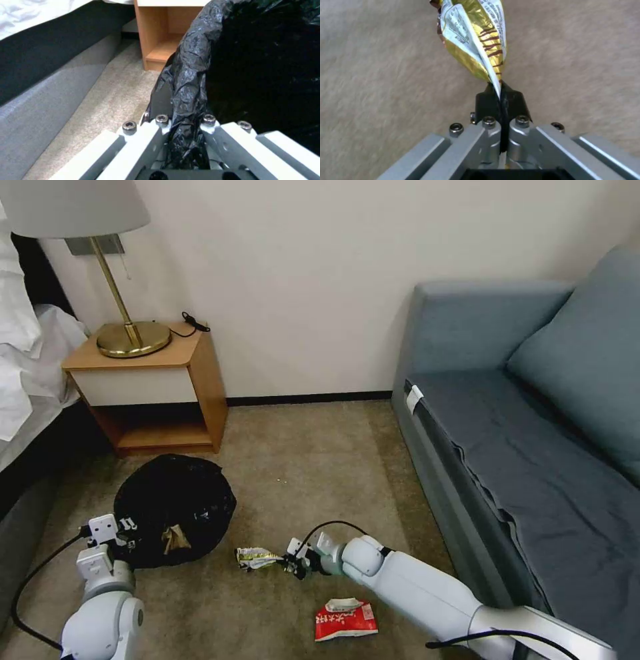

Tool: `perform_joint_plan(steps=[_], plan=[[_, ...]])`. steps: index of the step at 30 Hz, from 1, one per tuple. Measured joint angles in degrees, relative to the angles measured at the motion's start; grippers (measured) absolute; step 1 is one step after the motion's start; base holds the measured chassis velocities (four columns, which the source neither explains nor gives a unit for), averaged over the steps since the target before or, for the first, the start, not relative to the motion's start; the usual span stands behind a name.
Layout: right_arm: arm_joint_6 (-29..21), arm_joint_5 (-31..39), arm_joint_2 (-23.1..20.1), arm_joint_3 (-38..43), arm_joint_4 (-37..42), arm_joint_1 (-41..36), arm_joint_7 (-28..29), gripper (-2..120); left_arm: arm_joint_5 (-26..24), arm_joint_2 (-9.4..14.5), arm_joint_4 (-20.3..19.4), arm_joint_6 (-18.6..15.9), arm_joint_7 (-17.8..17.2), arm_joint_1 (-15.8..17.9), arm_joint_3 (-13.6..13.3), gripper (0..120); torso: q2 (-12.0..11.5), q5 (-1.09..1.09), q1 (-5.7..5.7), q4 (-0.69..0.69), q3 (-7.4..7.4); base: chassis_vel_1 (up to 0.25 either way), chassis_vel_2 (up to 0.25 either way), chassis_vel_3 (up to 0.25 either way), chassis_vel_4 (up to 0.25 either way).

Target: Pick up the trash bin, then pick up the garbage on the floor and place it into the trash bin.

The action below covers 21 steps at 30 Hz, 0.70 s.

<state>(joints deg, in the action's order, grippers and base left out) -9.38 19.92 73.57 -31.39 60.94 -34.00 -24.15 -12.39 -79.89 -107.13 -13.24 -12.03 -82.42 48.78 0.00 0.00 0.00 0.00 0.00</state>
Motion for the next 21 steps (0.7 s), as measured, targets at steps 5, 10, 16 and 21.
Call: perform_joint_plan(steps=[5, 10, 16, 21], plan=[[0.2, 0.0, -0.1, 2.9, 0.0, -0.1, -0.3, 0, -0.4, 0.3, 0.1, 0.2, 0.0, -0.4, 0.6, 2, 0.0, 0.0, 0.0, 0.01, 0.0, 0.0, 0.0, 0.0, 0.0], [0.7, -0.4, -0.2, 7.4, 0.1, -0.5, -0.3, 0, -0.7, 0.5, 0.1, 0.2, 0.0, -0.5, 0.7, 2, 0.0, 0.0, 0.0, 0.0, 0.0, 0.0, 0.0, 0.0, 0.0], [0.3, 2.3, -0.2, 14.3, 4.0, 0.7, -0.3, 0, -0.7, 1.4, -0.6, 0.2, 0.2, -0.7, 0.5, 2, 0.0, 0.0, 0.0, 0.0, 0.0, 0.0, 0.0, 0.0, 0.0], [-1.3, 6.3, -0.3, 15.6, 9.3, 2.7, 0.2, 0, -0.7, 1.7, -1.7, -0.5, 0.7, -0.5, 0.0, 2, 0.0, 0.0, 0.0, -0.01, 0.0, 0.0, 0.0, 0.0, 0.0]])
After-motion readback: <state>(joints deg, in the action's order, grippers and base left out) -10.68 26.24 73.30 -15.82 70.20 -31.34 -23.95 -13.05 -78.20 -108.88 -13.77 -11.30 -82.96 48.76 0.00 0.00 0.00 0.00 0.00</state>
